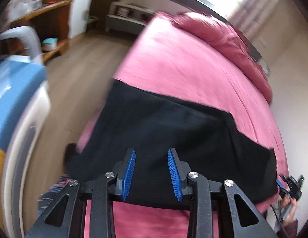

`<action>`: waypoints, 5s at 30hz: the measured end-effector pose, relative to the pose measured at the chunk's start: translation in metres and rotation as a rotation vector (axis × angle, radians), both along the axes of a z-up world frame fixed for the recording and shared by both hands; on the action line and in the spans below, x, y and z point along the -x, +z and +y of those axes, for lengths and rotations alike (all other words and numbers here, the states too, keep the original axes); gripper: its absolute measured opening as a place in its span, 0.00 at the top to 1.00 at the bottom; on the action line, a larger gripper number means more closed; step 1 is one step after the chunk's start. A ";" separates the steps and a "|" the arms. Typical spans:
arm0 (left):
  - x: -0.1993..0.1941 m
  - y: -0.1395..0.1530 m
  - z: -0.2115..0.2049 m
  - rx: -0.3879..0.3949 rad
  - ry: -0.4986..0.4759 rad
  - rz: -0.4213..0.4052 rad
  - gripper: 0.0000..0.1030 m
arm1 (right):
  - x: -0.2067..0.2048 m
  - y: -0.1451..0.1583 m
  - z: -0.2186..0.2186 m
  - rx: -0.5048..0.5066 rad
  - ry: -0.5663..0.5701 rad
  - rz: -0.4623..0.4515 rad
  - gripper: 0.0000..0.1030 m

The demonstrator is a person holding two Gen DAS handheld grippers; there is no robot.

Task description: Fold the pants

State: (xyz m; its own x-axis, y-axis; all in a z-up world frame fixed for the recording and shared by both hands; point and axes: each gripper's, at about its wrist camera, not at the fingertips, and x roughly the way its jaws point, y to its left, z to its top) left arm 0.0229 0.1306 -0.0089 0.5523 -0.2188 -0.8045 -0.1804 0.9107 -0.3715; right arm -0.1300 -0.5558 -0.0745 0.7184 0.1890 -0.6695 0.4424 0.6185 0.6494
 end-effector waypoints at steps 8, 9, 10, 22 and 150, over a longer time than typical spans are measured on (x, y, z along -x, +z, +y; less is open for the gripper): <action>-0.017 -0.011 -0.091 -0.031 -0.235 0.068 0.67 | -0.019 -0.036 -0.036 -0.093 -0.116 -0.027 0.63; -0.018 -0.014 -0.100 -0.032 -0.259 0.079 0.67 | -0.027 -0.035 -0.038 -0.085 -0.121 -0.026 0.65; -0.018 -0.016 -0.107 -0.029 -0.274 0.086 0.67 | -0.029 -0.033 -0.042 -0.079 -0.117 -0.027 0.72; -0.034 -0.046 -0.143 -0.023 -0.337 0.145 0.67 | -0.161 0.001 0.057 0.234 0.258 0.036 0.60; -0.025 -0.039 -0.208 -0.137 -0.565 0.090 0.67 | 0.075 -0.032 -0.089 -0.036 -0.330 0.008 0.83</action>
State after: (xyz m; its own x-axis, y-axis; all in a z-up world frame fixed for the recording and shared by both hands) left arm 0.0482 -0.0774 -0.0476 0.3085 -0.3497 -0.8846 0.3217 0.9135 -0.2490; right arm -0.2048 -0.6445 -0.1064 0.7395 -0.0296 -0.6725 0.6204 0.4178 0.6637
